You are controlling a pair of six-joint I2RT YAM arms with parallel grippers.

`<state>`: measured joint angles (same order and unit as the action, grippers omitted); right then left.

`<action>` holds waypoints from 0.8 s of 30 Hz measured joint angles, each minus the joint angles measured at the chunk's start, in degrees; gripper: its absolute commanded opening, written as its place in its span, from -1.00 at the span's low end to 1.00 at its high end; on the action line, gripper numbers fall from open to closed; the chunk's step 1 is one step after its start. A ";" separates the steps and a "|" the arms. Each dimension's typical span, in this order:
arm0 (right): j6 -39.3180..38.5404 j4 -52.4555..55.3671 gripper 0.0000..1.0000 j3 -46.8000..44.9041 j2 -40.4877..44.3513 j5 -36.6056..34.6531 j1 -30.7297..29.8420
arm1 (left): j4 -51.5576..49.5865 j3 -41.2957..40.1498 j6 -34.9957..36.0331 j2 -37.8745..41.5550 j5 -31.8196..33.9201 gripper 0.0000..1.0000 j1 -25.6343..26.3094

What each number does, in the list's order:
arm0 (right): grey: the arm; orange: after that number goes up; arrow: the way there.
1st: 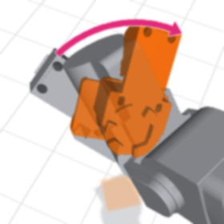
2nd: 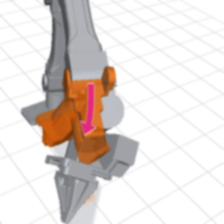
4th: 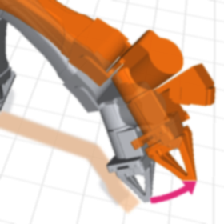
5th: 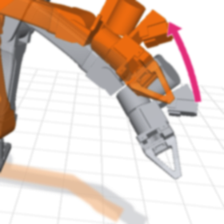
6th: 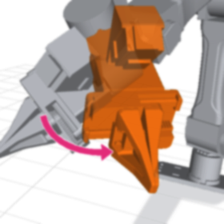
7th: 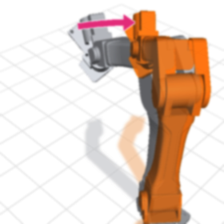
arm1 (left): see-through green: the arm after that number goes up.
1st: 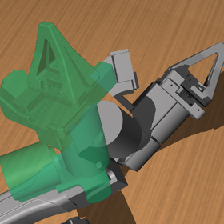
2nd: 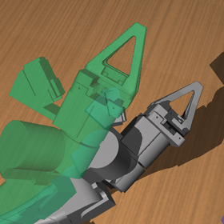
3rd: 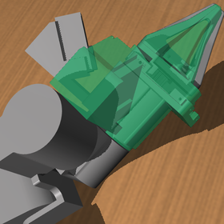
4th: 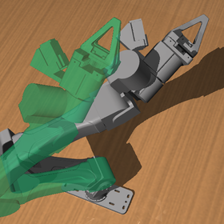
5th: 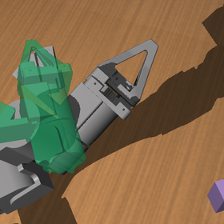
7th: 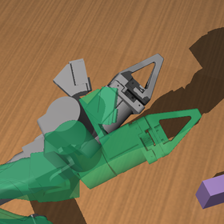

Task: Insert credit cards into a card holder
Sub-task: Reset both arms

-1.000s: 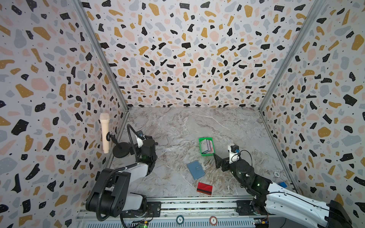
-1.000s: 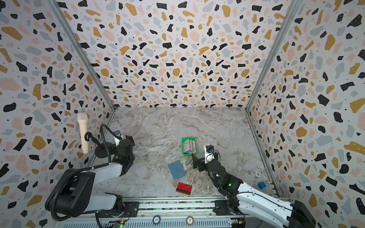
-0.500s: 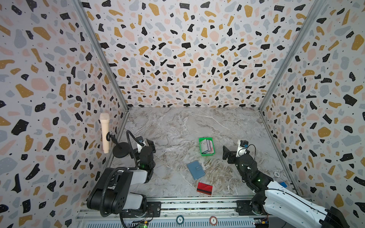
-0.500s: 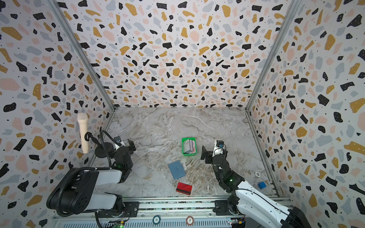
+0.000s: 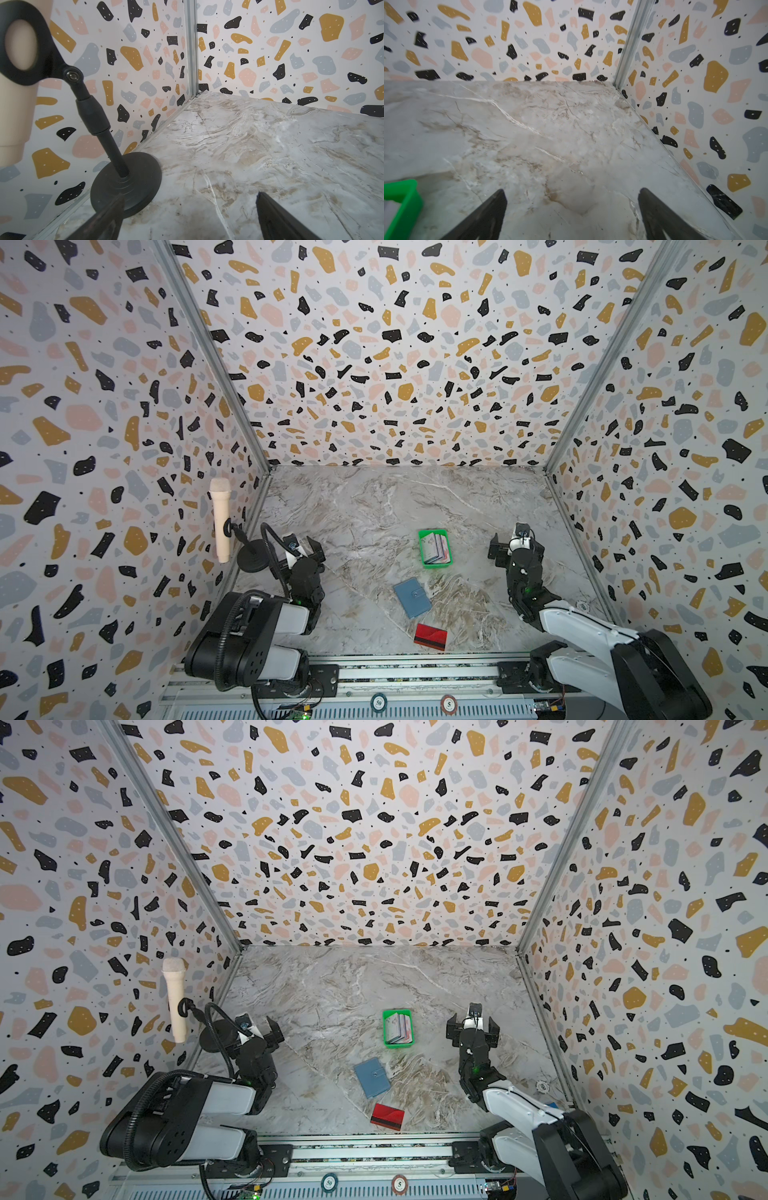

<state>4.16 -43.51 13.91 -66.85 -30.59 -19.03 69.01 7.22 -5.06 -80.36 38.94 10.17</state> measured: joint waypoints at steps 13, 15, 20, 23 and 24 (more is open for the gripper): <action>-4.59 -25.49 0.98 -3.56 -19.17 19.37 12.85 | 0.00 0.00 0.00 0.00 -0.11 1.00 0.00; -4.57 -25.44 0.98 -3.37 -19.34 21.49 13.68 | 0.00 0.00 0.00 0.00 -0.11 1.00 0.00; -4.48 -25.66 0.98 -3.23 -19.23 23.87 13.94 | 0.00 0.00 0.00 0.00 -0.11 1.00 0.00; -4.48 -25.66 0.99 -3.23 -19.23 24.44 13.94 | 0.00 0.00 0.00 0.00 -0.11 1.00 0.00; -4.48 -25.68 0.98 -3.23 -19.23 24.55 13.94 | 0.00 0.00 0.00 0.00 -0.11 1.00 0.00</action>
<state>-0.32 -69.19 10.68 -86.08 -6.04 -5.08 69.01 7.22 -5.06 -80.36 38.83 10.17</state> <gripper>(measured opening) 0.991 0.998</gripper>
